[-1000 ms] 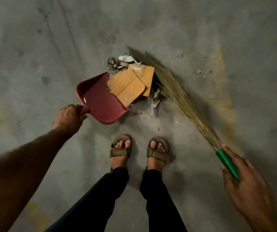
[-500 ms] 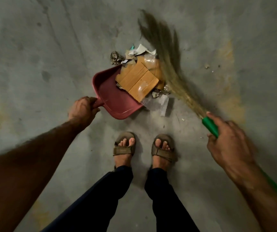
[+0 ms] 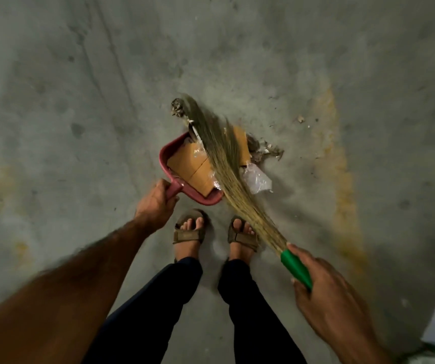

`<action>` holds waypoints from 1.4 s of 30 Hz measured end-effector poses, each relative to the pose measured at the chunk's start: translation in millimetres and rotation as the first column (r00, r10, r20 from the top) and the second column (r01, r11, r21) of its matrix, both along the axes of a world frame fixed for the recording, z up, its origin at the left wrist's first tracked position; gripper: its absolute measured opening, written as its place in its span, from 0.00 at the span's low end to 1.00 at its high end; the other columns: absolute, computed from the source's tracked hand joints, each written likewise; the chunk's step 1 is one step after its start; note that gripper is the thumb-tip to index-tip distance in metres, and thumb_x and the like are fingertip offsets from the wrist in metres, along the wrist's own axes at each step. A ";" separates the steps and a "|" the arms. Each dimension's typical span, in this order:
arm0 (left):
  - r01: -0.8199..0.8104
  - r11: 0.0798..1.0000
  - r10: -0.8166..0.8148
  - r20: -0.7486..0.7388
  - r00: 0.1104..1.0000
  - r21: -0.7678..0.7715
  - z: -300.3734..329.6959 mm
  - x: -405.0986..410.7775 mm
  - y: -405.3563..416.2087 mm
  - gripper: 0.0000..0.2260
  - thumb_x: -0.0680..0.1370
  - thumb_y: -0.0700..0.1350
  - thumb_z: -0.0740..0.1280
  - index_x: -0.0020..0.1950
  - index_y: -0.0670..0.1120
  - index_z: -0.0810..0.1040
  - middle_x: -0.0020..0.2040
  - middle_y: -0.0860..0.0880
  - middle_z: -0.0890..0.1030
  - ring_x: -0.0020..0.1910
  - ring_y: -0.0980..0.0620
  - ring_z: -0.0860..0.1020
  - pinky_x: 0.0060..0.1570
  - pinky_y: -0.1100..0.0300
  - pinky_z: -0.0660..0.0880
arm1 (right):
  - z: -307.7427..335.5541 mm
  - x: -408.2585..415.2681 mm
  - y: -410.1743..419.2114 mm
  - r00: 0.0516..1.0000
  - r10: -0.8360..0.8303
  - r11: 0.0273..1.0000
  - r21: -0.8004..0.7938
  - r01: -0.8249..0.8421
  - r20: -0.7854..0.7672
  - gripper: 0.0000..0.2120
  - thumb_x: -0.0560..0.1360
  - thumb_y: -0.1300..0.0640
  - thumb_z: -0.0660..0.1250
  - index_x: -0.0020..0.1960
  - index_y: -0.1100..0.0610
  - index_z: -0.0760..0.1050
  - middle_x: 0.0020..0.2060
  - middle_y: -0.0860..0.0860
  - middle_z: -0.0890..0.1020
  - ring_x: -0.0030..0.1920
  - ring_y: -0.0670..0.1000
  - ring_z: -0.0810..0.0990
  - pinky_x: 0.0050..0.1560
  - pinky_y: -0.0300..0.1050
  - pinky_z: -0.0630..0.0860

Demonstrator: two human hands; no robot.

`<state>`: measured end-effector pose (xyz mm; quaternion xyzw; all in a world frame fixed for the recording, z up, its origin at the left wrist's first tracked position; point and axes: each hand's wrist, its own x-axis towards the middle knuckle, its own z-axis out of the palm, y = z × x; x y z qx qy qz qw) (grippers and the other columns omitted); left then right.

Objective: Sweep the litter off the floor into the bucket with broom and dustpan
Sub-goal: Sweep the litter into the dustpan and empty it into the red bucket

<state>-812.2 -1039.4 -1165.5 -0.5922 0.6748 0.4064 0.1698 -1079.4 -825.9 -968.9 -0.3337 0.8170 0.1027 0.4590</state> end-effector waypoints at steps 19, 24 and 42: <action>-0.152 0.966 0.108 -0.210 0.972 -0.209 365.2 59.4 45.2 0.10 0.78 0.53 0.66 0.54 0.57 0.67 0.47 0.49 0.78 0.42 0.47 0.79 0.40 0.47 0.78 | 353.7 21.3 63.9 0.979 0.143 0.968 -0.187 -0.170 -0.148 0.18 0.77 0.46 0.56 0.66 0.43 0.59 0.42 0.47 0.78 0.37 0.50 0.78 0.36 0.47 0.75; -0.189 0.940 0.107 -0.279 0.954 -0.284 440.2 59.5 38.1 0.10 0.77 0.55 0.66 0.55 0.57 0.68 0.45 0.51 0.79 0.41 0.49 0.80 0.41 0.46 0.79 | 414.5 34.9 85.9 0.958 0.112 0.947 -0.263 -0.183 -0.264 0.15 0.75 0.41 0.55 0.58 0.46 0.62 0.34 0.46 0.75 0.34 0.50 0.76 0.33 0.45 0.72; 0.228 0.893 -0.373 -0.356 0.857 -0.387 546.3 159.8 46.7 0.11 0.77 0.53 0.67 0.56 0.57 0.68 0.42 0.55 0.78 0.38 0.52 0.79 0.36 0.52 0.76 | 451.3 294.3 213.0 0.871 -0.355 0.891 -0.405 0.205 -0.340 0.25 0.71 0.23 0.44 0.46 0.44 0.63 0.32 0.46 0.76 0.36 0.48 0.78 0.37 0.48 0.76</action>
